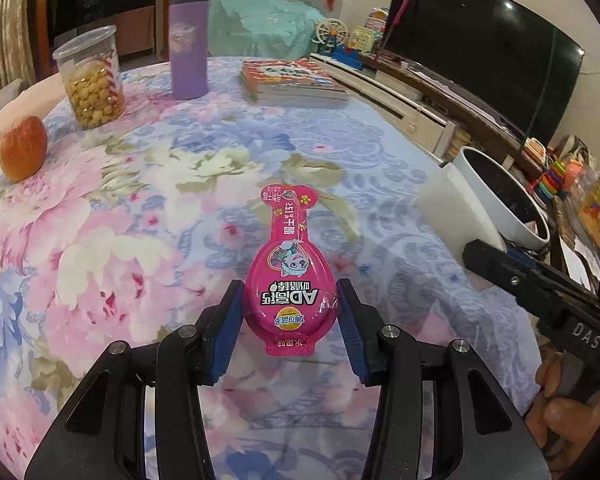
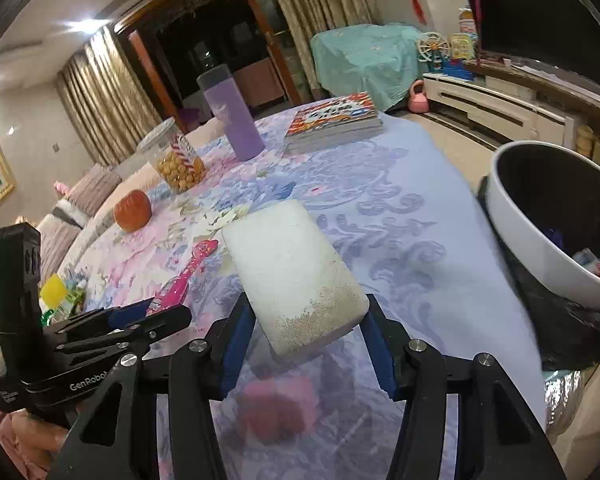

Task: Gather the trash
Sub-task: 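Carry the pink pack and white sponge over the trash bin and open both grippers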

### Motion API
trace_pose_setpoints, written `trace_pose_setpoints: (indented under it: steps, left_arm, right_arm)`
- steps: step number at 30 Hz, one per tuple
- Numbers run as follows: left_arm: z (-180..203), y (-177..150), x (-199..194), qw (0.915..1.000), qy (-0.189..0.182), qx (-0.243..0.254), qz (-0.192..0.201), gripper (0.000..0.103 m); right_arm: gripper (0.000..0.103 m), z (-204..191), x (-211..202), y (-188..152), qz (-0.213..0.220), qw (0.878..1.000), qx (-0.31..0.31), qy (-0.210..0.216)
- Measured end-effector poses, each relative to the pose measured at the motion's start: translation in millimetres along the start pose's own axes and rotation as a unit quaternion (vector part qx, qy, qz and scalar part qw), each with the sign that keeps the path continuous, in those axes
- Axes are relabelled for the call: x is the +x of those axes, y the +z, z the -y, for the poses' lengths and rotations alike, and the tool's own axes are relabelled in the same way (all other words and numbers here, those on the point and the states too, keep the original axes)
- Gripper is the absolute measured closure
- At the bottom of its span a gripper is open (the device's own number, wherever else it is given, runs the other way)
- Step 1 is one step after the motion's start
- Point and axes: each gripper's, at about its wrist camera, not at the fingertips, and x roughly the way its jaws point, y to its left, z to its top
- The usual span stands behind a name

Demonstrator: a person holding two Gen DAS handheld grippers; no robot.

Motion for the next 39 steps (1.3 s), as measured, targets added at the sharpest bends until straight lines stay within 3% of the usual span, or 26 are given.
trace_pose_setpoints:
  steps: [18, 39]
  left_arm:
    - [66.1, 4.0, -3.6, 0.9982, -0.022, 0.055, -0.003, 0.058]
    - [131.7, 33.0, 2.4, 0.9917, -0.049, 0.118, 0.013, 0.058]
  right_arm:
    - [0.049, 36.4, -45.8, -6.4, 0.042, 0.998, 0.037, -0.013]
    - [0.049, 86.6, -86.9, 4.4, 0.082, 0.992, 0.073, -0.056]
